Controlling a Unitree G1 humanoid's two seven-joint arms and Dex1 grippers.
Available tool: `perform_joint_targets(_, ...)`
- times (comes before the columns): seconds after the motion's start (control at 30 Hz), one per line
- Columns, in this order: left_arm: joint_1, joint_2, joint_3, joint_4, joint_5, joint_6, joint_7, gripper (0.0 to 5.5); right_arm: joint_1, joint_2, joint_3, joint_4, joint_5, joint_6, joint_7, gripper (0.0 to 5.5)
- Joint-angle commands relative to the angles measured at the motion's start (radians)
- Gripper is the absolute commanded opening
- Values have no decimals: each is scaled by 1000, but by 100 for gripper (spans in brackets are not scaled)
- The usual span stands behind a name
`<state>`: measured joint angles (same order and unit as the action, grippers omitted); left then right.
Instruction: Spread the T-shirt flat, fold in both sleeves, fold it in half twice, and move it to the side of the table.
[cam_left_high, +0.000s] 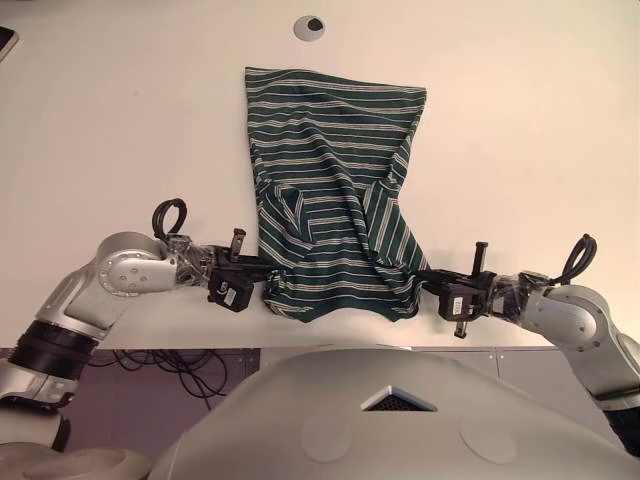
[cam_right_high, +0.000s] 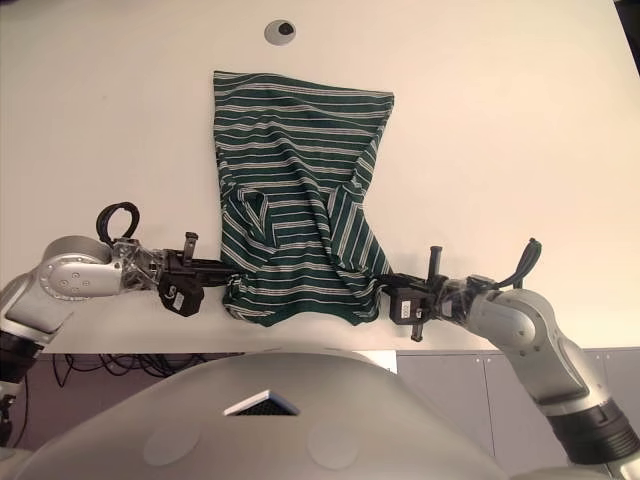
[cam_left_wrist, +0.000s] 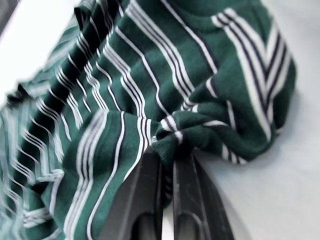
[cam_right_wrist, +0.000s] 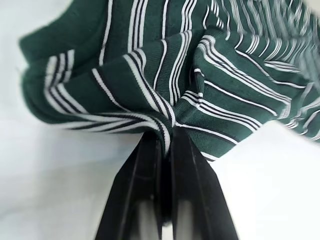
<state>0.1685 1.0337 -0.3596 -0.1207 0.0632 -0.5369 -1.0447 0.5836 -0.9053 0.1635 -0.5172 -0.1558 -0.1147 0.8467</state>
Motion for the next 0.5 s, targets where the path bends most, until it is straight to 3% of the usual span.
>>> perform_joint_targets(0.03, 108, 124, 30, -128, -177, 199, -120, 2, 155, -102, -108, -173, 181, 140, 123, 0)
perform_joint_targets(0.13, 177, 155, 91, -230, -350, 269, -152, 2, 198, -114, -185, -270, 313, 220, 171, 0)
perform_joint_targets(0.3, 242, 139, 151, -314, -457, 367, -151, 2, 166, -92, -231, -332, 427, 307, 183, 0)
perform_joint_targets(0.5, 56, -52, 254, -240, -465, 526, 76, 2, -156, -5, -261, -243, 548, 459, 47, 0)
